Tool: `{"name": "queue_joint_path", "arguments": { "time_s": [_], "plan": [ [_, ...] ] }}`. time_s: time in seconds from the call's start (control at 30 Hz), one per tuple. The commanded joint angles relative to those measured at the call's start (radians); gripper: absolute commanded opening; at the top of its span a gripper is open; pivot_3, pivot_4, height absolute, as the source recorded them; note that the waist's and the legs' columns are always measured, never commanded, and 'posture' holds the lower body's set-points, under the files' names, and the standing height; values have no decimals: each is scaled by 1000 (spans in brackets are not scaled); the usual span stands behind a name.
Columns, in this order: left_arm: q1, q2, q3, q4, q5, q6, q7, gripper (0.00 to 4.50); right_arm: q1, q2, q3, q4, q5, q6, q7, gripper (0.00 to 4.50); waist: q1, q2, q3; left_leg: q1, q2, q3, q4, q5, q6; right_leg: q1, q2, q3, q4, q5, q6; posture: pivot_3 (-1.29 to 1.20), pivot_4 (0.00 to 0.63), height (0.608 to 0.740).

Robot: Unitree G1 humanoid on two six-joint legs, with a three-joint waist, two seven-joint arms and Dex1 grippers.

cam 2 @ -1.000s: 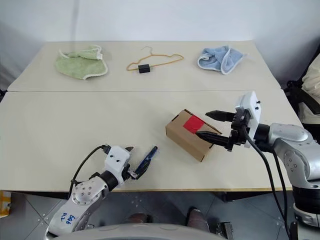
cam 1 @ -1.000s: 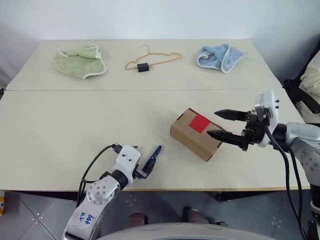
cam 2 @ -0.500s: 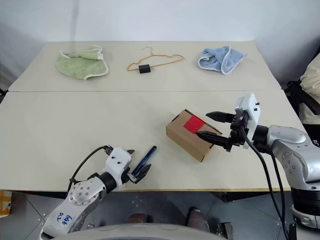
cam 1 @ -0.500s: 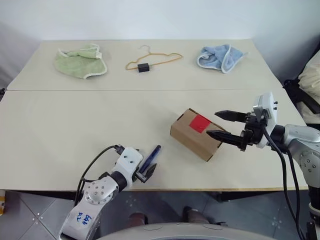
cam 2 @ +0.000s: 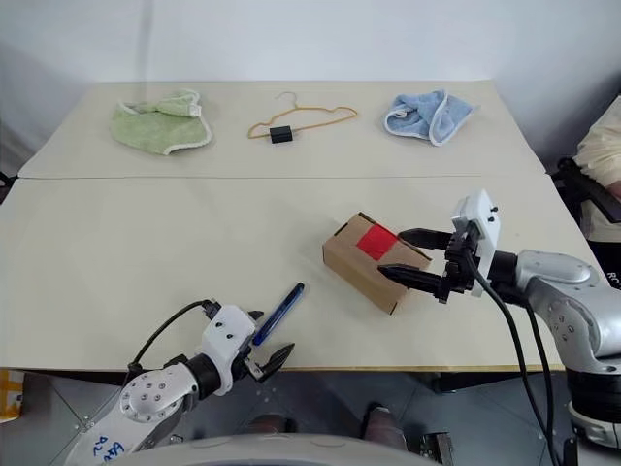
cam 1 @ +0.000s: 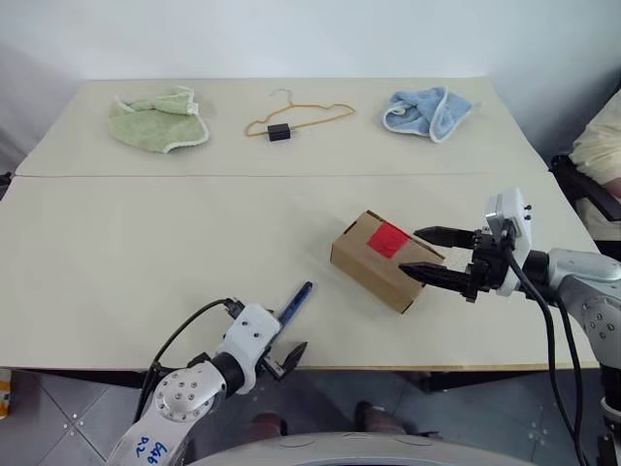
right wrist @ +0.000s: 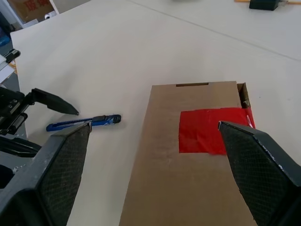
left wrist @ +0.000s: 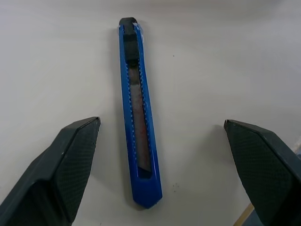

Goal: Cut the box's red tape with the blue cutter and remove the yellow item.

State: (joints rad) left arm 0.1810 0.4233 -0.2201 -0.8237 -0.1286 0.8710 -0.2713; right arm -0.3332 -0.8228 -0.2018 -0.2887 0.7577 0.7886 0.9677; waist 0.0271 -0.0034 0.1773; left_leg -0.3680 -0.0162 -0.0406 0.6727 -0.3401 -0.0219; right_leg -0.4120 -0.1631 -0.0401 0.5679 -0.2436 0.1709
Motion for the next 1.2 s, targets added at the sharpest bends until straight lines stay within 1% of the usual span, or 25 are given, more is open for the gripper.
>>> {"name": "queue_joint_path", "arguments": {
  "time_s": [0.03,0.13,0.23,0.3,0.43,0.53,0.6,0.7,0.8,0.9,1.03,1.13,1.17,1.2],
  "plan": [
    [-4,-18,-14,43,-19,111,9,4478,6,-26,-30,-51,27,14,1,4500,0,1,-1,0,0,0,1,0,0,0,0,0,0,0,0,0,150,740],
    [-41,-38,-15,51,-46,216,7,4478,8,-31,-37,-62,36,27,-4,4500,2,2,-1,0,0,-1,6,-2,3,1,0,0,0,0,0,0,150,740],
    [-69,-32,-29,51,-55,283,9,4478,8,-39,-43,-67,41,34,-6,4500,1,2,-2,2,0,-1,8,-3,5,4,0,0,1,0,0,0,150,740],
    [-77,-48,-20,56,-64,346,19,4478,11,-46,-48,-70,45,36,-6,4500,1,3,-3,3,0,-2,8,-3,5,4,0,0,2,-1,-3,0,150,740],
    [-82,-59,-14,67,-56,398,44,4478,8,-53,-50,-70,47,42,-8,4500,-1,8,-6,4,0,-2,8,-3,5,5,0,0,3,-1,-2,0,150,740],
    [-80,-71,-11,77,-51,388,59,3925,-1,-56,-45,-65,45,42,-8,4500,-1,10,-7,5,0,-2,8,-3,5,5,0,1,4,-1,-2,0,150,740],
    [-79,-75,-15,78,-51,376,67,3414,-8,-59,-41,-60,43,43,-7,4500,-1,10,-7,6,0,-2,8,-3,5,5,0,1,5,-1,-2,0,150,740],
    [-75,-78,-22,83,-40,369,88,3414,-16,-63,-36,-52,40,43,-5,4500,-1,10,-7,6,0,-2,8,-3,5,5,0,1,5,-1,-3,0,150,740],
    [-73,-87,-18,101,-28,366,112,2831,-25,-67,-33,-44,37,43,-2,4500,-1,10,-7,6,0,-2,8,-3,5,5,0,1,5,-2,-4,0,150,740],
    [-78,-88,-19,109,-24,366,117,2831,-30,-70,-30,-38,35,42,0,4500,-1,10,-7,7,0,-2,8,-3,5,6,0,1,5,-2,-5,0,150,740],
    [-88,-91,-20,119,-23,369,124,2012,-33,-74,-29,-33,33,42,1,4500,-1,11,-8,8,0,-2,8,-3,5,7,0,1,5,-2,-5,0,150,740],
    [-94,-91,-24,124,-21,368,130,2012,-36,-76,-28,-29,32,41,1,4500,-1,12,-8,11,0,-2,8,-3,5,10,0,1,3,-3,-6,0,150,740],
    [-94,-92,-25,126,-21,367,131,1609,-37,-77,-28,-28,32,41,1,4500,-1,12,-9,12,0,-2,7,-3,5,12,0,1,3,-3,-7,0,150,740],
    [-95,-92,-26,127,-20,366,133,1433,-38,-77,-28,-27,32,41,1,4500,-1,13,-9,13,0,-2,7,-3,5,14,0,0,2,-4,-7,0,150,740]
  ]
}}
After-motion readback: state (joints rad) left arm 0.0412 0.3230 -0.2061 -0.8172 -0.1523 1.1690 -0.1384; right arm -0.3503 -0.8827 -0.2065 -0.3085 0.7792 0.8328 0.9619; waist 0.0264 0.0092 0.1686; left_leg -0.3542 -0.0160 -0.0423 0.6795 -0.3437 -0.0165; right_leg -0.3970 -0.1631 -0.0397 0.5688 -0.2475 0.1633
